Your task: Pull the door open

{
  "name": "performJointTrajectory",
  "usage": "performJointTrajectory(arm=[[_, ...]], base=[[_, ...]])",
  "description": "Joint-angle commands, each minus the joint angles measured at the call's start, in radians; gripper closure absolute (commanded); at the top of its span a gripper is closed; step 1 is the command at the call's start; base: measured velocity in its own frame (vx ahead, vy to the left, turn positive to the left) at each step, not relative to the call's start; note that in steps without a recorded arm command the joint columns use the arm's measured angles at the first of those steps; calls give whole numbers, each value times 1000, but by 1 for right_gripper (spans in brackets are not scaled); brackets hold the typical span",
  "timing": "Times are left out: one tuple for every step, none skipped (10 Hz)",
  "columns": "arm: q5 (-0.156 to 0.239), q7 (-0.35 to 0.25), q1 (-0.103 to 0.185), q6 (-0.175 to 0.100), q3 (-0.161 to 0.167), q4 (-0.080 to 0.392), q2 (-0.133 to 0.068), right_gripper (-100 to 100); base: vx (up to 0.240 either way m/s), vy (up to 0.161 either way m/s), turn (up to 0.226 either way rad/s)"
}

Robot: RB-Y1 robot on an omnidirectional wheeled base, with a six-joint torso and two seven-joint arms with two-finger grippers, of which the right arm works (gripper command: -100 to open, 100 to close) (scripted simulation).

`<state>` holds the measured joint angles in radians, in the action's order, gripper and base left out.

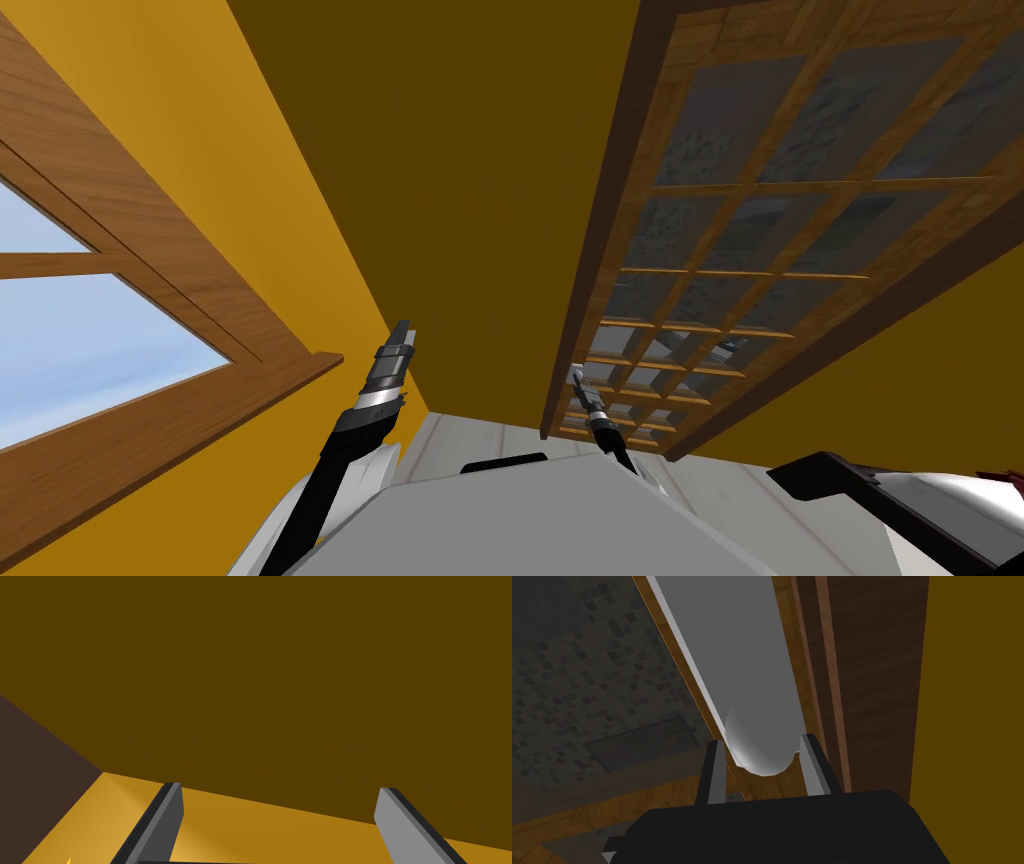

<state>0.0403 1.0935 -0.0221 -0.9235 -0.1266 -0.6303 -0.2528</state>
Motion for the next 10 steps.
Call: performJointTrajectory(arm=[[5, -29, 0, 0, 1, 3, 1, 100], [12, -64, 0, 0, 2, 3, 0, 100], [19, -91, 0, 0, 3, 3, -1, 100], [19, -100, 0, 0, 3, 3, -1, 100], [26, -135, 0, 1, 4, 2, -1, 100], [33, -162, 0, 1, 5, 2, -2, 100], [33, -171, 0, 1, 5, 2, -2, 100], [42, -209, -1, 1, 6, 2, -3, 100], [50, -234, -1, 1, 8, 2, -4, 100], [50, -250, -1, 1, 8, 2, -4, 100]], base=[[-19, -14, 33], [-17, -8, 46], [-29, -15, 74], [-26, -13, 27], [-25, -7, 42], [-30, -16, 62], [-25, -14, 33], [-29, -13, 62], [-44, -25, 83], [-31, -15, 34]])
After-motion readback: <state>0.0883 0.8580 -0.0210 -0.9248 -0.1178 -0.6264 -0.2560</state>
